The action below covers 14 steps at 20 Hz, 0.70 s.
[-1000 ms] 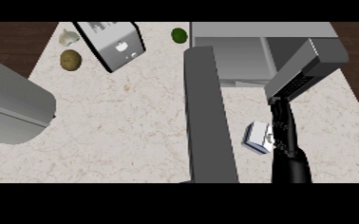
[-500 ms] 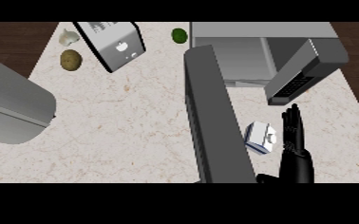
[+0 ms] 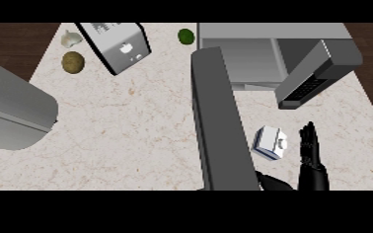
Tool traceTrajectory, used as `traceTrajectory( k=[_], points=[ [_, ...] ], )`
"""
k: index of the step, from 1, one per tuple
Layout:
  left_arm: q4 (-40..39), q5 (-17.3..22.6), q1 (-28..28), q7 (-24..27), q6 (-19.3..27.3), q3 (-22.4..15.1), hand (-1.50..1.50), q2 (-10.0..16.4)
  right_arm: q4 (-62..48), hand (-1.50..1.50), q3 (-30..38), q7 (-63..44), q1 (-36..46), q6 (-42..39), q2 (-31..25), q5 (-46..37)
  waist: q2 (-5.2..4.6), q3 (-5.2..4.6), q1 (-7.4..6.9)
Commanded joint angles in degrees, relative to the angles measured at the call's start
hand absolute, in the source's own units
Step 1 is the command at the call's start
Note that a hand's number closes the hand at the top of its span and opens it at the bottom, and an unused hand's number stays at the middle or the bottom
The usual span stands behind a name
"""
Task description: Pick up the milk, place it into the microwave and close the microwave
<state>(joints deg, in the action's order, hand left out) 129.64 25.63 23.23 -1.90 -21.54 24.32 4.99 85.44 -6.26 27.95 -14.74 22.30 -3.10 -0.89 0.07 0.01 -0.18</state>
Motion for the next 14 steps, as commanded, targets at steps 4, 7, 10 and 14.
traceTrajectory(
  k=[4, 7, 10, 14],
  points=[
    [3.2, 1.0, 1.2, -1.9, -1.6, 2.3, -1.5, -1.6, -12.5, -1.5, 5.0, 8.6, 3.9, -4.7, -0.7, 3.2, -0.01, 0.01, -0.2],
    [-0.6, 2.5, -2.1, -2.1, -2.3, 4.1, -1.5, 0.0, -17.6, -1.5, 5.4, 13.5, 5.1, -4.8, 0.9, 2.9, -0.04, 0.01, -0.08],
    [0.2, 4.5, 1.3, -0.8, -5.7, 5.7, -1.5, -1.9, -19.8, -1.5, 6.7, 14.4, 6.0, -5.0, 0.5, 3.3, 0.0, 0.0, -0.19],
    [-0.5, -0.3, -2.1, -2.8, -4.0, 3.8, -1.5, -2.9, -24.2, -1.5, 10.3, 14.2, 10.9, -6.3, -2.1, 4.4, -0.05, 0.0, -0.04]
  ],
)
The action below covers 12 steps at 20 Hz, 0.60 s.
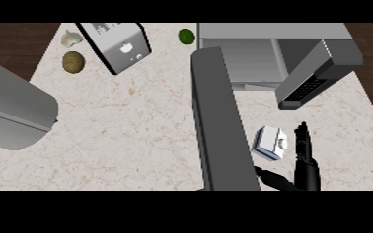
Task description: Pick up the milk, place it into the microwave and close the microwave
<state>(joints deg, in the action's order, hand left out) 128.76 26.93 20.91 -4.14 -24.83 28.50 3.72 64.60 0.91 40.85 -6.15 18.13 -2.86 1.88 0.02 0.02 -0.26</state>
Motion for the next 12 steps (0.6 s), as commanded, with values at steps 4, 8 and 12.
traceTrajectory(
  k=[4, 8, 12],
  points=[
    [1.4, 5.8, -1.2, -4.4, -0.4, 3.6, -1.5, 2.4, -18.0, -1.5, 5.7, 10.6, 7.4, -1.7, -1.3, 0.9, -0.03, 0.01, -0.1],
    [5.4, 1.7, 1.5, -4.2, -1.5, 0.5, -1.5, -3.0, -23.8, -1.5, 6.7, 11.5, 12.8, -3.1, -2.0, 1.1, -0.02, 0.01, -0.19],
    [2.7, 4.1, 1.4, -2.5, -3.4, 3.7, -1.5, -1.7, -33.0, 1.5, 8.4, 17.9, 17.1, -7.2, -3.4, 1.5, -0.05, 0.02, -0.39]
  ],
)
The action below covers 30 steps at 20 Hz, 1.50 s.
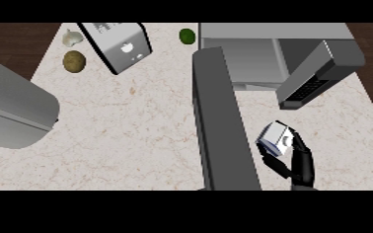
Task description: Pick up the milk, place it into the microwave and close the microwave
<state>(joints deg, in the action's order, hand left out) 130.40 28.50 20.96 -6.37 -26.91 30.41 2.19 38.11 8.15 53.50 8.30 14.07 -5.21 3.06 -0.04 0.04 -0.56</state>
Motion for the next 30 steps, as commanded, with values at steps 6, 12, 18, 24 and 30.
traceTrajectory(
  k=[6, 12, 18, 24, 30],
  points=[
    [0.1, 1.0, 0.4, 0.0, -1.2, 1.4, -1.5, -1.2, -8.0, 1.5, 1.0, 9.7, 7.7, 2.2, -0.1, -2.6, 0.01, 0.0, -0.11],
    [-2.0, 2.3, -0.3, -0.3, -2.1, 3.4, -1.5, 0.6, -4.3, 1.5, -1.4, 9.4, 6.4, -5.0, -1.0, -3.0, 0.04, -0.01, 0.05],
    [-2.0, 1.9, -1.1, -0.5, -2.5, 1.8, -1.5, 0.4, -9.9, 1.5, -3.0, 6.7, 16.0, -18.5, -8.7, -3.9, -0.27, 0.08, -0.87],
    [-2.7, 0.9, 1.2, 2.7, -4.7, 2.8, -1.5, -1.1, -7.5, 1.5, -4.4, 7.7, 15.7, -28.7, -8.4, -2.3, 0.05, -0.01, -0.11],
    [-3.7, 1.8, -0.5, 0.4, -4.3, 4.6, -1.5, -0.2, 3.2, 1.5, -6.8, 0.5, 12.9, -21.0, -5.7, -4.8, 0.11, -0.05, 0.32]
  ],
)
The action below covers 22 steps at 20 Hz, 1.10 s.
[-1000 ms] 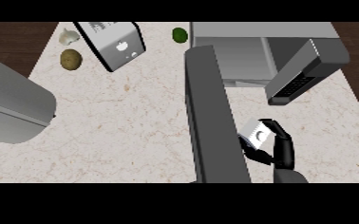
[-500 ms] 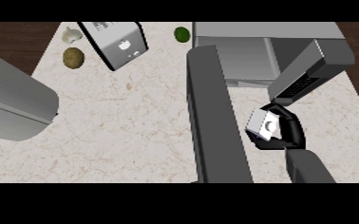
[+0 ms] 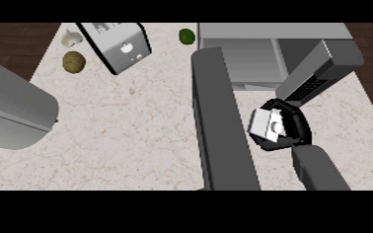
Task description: Pick up the milk, place it into the microwave and close the microwave
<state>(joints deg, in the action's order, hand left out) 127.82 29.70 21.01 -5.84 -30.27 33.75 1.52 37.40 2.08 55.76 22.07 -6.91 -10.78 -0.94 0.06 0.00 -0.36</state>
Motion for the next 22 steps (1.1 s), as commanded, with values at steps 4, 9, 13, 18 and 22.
traceTrajectory(
  k=[4, 9, 13, 18, 22],
  points=[
    [0.7, 4.5, -0.1, -2.9, -0.2, 3.7, -1.5, 2.6, 6.2, 1.5, 0.3, -7.5, 2.6, 3.0, 0.9, -0.6, -0.01, 0.0, -0.07],
    [0.8, 1.5, 1.7, -0.3, -2.2, 2.6, -1.5, -0.8, 11.0, 1.5, -1.2, -17.3, 8.0, 9.2, 4.5, -2.2, 0.04, -0.01, -0.19],
    [-0.8, 3.2, 0.9, -1.1, -2.4, 3.2, -1.5, 0.6, 3.9, 1.5, 0.0, -20.2, 17.5, 16.2, 4.9, -5.6, -0.13, 0.0, -0.84],
    [-1.4, 0.8, -3.7, -2.5, 0.7, 2.2, -1.5, 1.5, -8.6, 1.5, 0.7, -19.3, 26.8, 19.3, 3.3, -9.9, -0.7, 0.05, -1.44],
    [-4.8, 2.5, -2.0, 0.2, -4.2, 2.9, -1.5, 1.8, -16.6, 1.5, 2.4, -18.4, 31.6, 24.8, 3.6, -11.6, -1.01, 0.05, -2.67]
  ],
)
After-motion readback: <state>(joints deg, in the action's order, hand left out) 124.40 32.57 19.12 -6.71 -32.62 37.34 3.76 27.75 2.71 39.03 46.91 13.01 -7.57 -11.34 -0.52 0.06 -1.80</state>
